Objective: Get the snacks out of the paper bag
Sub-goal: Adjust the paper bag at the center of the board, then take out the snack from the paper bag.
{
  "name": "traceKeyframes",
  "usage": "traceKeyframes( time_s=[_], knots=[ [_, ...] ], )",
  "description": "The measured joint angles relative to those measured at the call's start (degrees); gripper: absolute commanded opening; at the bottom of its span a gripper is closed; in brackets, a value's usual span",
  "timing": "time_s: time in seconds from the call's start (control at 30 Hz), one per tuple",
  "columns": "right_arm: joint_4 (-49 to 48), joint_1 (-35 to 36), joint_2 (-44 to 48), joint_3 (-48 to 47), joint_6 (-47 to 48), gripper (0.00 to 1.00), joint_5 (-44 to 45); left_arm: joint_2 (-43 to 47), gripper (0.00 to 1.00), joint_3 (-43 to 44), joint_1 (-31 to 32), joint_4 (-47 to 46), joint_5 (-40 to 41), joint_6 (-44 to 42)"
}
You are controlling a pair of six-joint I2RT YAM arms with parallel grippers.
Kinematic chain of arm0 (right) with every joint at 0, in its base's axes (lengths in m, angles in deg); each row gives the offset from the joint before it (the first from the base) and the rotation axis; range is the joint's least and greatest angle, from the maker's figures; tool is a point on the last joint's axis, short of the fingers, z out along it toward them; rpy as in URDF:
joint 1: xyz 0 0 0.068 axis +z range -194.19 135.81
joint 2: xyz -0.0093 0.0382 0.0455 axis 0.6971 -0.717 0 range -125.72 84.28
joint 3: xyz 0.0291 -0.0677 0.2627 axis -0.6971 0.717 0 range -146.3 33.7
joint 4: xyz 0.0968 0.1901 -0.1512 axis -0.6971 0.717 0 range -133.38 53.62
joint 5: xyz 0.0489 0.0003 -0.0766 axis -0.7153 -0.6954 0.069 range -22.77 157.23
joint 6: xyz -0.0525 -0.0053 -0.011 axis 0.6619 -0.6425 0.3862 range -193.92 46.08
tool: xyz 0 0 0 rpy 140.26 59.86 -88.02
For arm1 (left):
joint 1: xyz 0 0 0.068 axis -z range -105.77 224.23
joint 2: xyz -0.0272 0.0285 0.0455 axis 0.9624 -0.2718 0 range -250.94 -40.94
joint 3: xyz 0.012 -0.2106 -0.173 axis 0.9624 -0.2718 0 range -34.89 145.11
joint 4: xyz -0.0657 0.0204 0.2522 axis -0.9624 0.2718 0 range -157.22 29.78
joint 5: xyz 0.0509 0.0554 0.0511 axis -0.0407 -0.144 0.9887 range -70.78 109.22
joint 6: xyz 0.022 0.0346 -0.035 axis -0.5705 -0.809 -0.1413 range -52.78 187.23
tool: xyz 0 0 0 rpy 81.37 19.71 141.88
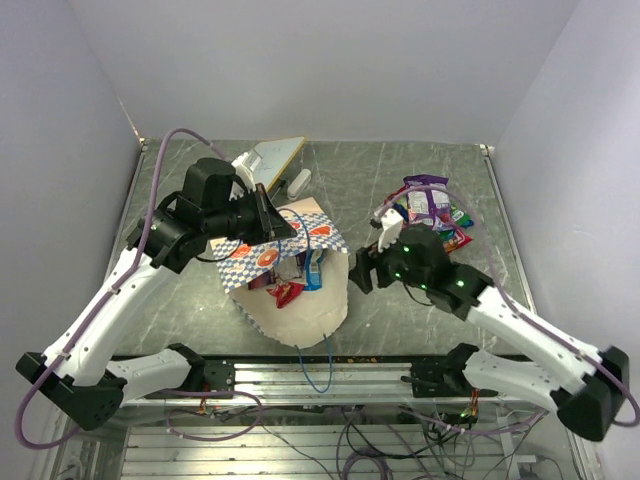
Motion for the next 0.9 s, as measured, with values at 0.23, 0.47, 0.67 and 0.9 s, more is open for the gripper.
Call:
traceKeyframes(
  time_s=[0.23,0.47,0.67,0.9],
  knots=[
    [0.09,0.0,15.17,2.34,20.41,0.68,-4.63,-0.52,0.07,0.68,0.0,-0.13,0.09,0.0],
    [-6.51,2.34,19.23,7.02,32.81,0.6,-20.52,-1.55,0.07,3.37,0.0,-0.31,1.2,-0.5],
    [-12.46,14.53,9.35,6.64,41.27,0.62,-21.44,-2.19,0.07,3.48,0.0,-0.5,1.6,-0.5],
    [-20.26,26.64,-6.38,6.56,51.12,0.65,-12.28,-4.35,0.07,4.04,0.0,-0.79,1.62,-3.52]
  ],
)
